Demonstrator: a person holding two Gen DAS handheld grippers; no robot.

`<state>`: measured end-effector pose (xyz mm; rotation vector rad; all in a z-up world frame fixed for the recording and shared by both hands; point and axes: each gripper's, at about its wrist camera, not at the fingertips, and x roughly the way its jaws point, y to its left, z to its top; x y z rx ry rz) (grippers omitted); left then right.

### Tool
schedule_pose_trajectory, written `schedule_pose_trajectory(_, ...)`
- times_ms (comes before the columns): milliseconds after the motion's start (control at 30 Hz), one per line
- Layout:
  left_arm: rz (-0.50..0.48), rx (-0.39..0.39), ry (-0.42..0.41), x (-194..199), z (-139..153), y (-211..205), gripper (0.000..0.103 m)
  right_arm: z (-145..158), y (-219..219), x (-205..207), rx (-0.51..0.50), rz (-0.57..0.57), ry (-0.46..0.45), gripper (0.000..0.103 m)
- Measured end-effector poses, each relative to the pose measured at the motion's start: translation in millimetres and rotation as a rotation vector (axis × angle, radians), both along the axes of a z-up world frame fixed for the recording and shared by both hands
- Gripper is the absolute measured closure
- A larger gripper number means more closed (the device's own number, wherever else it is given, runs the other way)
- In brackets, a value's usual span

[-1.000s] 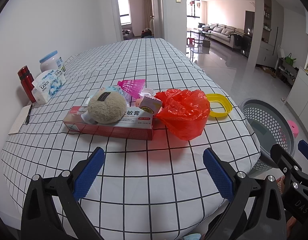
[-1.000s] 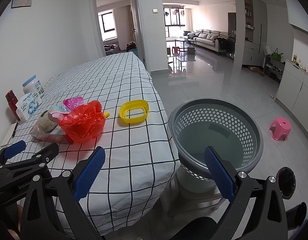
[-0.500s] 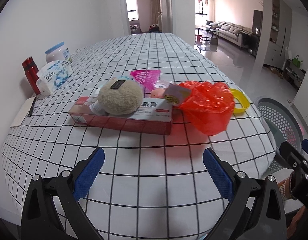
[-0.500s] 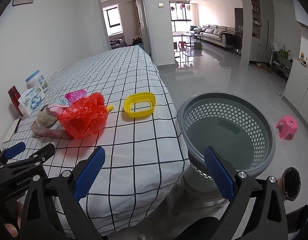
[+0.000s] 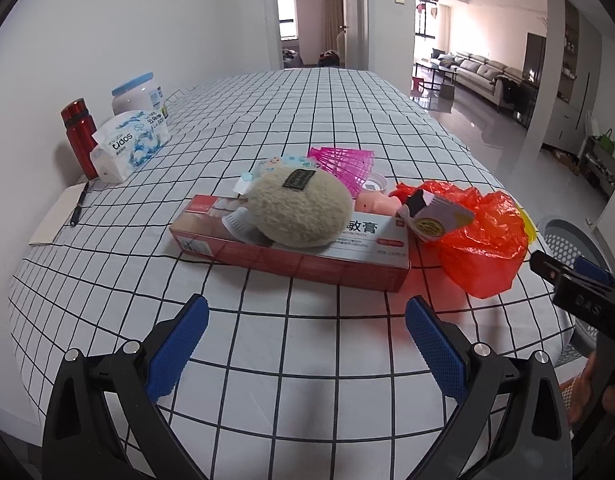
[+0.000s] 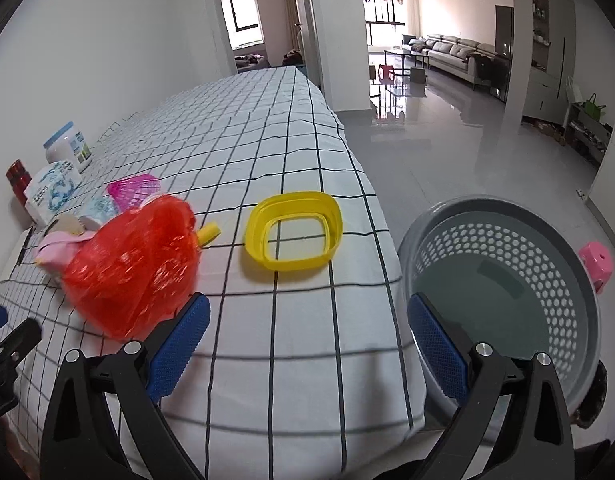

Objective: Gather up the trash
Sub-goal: 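Close the right tool on the yellow plastic ring, then close the left tool on the beige round sponge while the right tool holds the yellow ring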

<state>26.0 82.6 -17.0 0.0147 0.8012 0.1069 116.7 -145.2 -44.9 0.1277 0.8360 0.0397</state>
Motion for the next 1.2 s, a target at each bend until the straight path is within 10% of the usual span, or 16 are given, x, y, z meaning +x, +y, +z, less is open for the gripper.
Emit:
schedule_pose_trajectory(567,0.002,-0.006,-0.010,4.8,5.5,8.6,0.006,-20.1,15.5,68.3,-0.055,0.039,0.098,0.009)
schedule_pose_trajectory(767,0.006,-0.021,-0.006,6.9,6.1,9.2,0.006,-20.4,18.1,72.7,-0.082,0.055,0.090,0.033)
schedule_pose_trajectory(1200,0.032,-0.021,-0.009,18.6,10.6,18.2,0.006,5.3,-13.3,8.5,0.017,0.037,-0.019,0.036)
